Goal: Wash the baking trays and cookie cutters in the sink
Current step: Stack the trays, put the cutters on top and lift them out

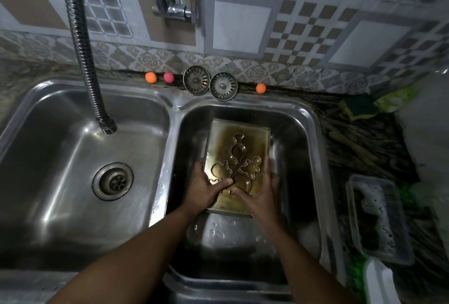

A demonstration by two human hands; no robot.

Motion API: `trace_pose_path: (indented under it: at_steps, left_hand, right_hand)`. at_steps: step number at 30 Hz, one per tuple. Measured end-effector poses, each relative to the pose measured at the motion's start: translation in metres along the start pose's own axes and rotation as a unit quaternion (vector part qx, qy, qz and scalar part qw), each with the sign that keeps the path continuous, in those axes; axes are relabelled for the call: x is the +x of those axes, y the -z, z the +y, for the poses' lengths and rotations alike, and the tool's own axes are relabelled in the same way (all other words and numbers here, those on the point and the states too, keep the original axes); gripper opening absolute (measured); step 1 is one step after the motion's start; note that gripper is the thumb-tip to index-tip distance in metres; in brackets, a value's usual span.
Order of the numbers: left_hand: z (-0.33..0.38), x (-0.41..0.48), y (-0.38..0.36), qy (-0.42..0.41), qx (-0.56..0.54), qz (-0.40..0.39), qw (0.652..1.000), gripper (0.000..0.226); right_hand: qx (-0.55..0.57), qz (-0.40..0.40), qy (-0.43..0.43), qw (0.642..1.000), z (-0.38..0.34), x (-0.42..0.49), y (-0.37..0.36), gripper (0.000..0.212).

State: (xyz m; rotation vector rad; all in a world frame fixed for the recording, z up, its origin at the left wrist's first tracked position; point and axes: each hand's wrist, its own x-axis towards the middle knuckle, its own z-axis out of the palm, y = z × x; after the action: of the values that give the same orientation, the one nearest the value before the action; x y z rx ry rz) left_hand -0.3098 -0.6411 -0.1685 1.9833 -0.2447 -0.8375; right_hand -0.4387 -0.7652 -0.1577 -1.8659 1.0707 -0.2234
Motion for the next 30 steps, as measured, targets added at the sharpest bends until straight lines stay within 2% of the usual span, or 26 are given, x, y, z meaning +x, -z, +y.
trace_pose_path:
  at_steps: [5, 11, 16, 21, 26, 30]
  left_hand:
    - [0.028, -0.007, 0.010, -0.079, -0.020, 0.028, 0.996, 0.084]
    - [0.075, -0.024, 0.025, -0.200, -0.028, 0.067, 0.977, 0.107]
    - [0.110, -0.047, 0.039, -0.257, -0.042, 0.127, 0.957, 0.109]
    - [0.146, -0.068, 0.053, -0.247, -0.065, 0.184, 0.949, 0.088]
    - [0.172, -0.084, 0.062, -0.252, -0.027, 0.229, 0.940, 0.108]
    - [0.188, -0.101, 0.069, -0.290, -0.024, 0.251, 0.923, 0.109]
  right_hand:
    - [-0.142, 0.015, 0.100, 0.985, -0.024, -0.001, 0.019, 0.098]
    - [-0.161, 0.061, 0.169, 0.970, -0.067, -0.012, 0.047, 0.081]
    - [-0.157, 0.117, 0.233, 0.953, -0.103, -0.026, 0.063, 0.074]
    - [-0.138, 0.172, 0.283, 0.933, -0.131, -0.039, 0.072, 0.074]
    - [-0.151, 0.224, 0.300, 0.915, -0.149, -0.054, 0.081, 0.072]
    - [-0.138, 0.250, 0.335, 0.898, -0.163, -0.063, 0.090, 0.072]
